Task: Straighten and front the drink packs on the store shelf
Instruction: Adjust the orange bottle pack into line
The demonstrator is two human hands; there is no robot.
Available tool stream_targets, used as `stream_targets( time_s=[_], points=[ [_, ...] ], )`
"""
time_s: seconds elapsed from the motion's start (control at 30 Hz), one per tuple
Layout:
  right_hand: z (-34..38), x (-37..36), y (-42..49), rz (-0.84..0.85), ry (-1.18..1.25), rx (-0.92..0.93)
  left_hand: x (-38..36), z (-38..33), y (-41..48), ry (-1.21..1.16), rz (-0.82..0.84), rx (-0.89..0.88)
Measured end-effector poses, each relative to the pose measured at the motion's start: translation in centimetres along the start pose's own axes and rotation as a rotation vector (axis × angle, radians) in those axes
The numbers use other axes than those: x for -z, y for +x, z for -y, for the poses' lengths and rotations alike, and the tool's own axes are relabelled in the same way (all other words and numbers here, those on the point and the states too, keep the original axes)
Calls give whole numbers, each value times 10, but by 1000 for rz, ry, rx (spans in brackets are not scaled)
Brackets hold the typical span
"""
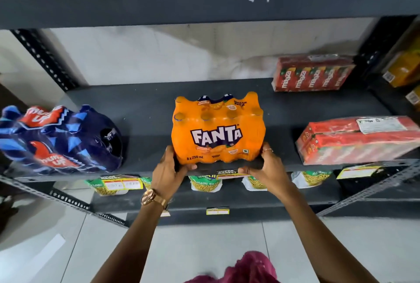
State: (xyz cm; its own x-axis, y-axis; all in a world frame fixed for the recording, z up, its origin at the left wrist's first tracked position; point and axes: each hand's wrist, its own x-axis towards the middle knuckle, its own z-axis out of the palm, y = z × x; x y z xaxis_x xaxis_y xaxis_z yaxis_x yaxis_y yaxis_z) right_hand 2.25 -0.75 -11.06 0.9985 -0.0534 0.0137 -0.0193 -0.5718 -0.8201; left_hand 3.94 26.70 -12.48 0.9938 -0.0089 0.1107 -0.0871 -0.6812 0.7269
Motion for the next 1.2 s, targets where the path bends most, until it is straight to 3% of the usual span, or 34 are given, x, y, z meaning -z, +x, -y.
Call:
stream_targets(
  time_s=[0.2, 0.83, 0.97, 1.03, 1.1, 1.17, 1.2],
  points=[
    [-5, -11, -12, -106, -21, -4, 4, 17, -5, -53, 67, -49],
    [-3, -12, -15, -77, -11, 28, 2, 8, -13, -84, -28, -17],
    [0, 10, -24, 42, 117, 124, -11, -2, -31, -179, -257, -4],
    [-8, 48, -43, -86, 201, 179, -28, -29, -50, -104, -489, 31],
    [-30, 97, -66, -400, 250, 170, -61, -79, -74, -24, -585, -125],
    [-66, 147, -86, -688, 346, 94, -112, -131, -89, 26, -499, -381],
    [-87, 166, -89, -755, 363, 45, -140, -150, -91, 13, -415, -470]
  ],
)
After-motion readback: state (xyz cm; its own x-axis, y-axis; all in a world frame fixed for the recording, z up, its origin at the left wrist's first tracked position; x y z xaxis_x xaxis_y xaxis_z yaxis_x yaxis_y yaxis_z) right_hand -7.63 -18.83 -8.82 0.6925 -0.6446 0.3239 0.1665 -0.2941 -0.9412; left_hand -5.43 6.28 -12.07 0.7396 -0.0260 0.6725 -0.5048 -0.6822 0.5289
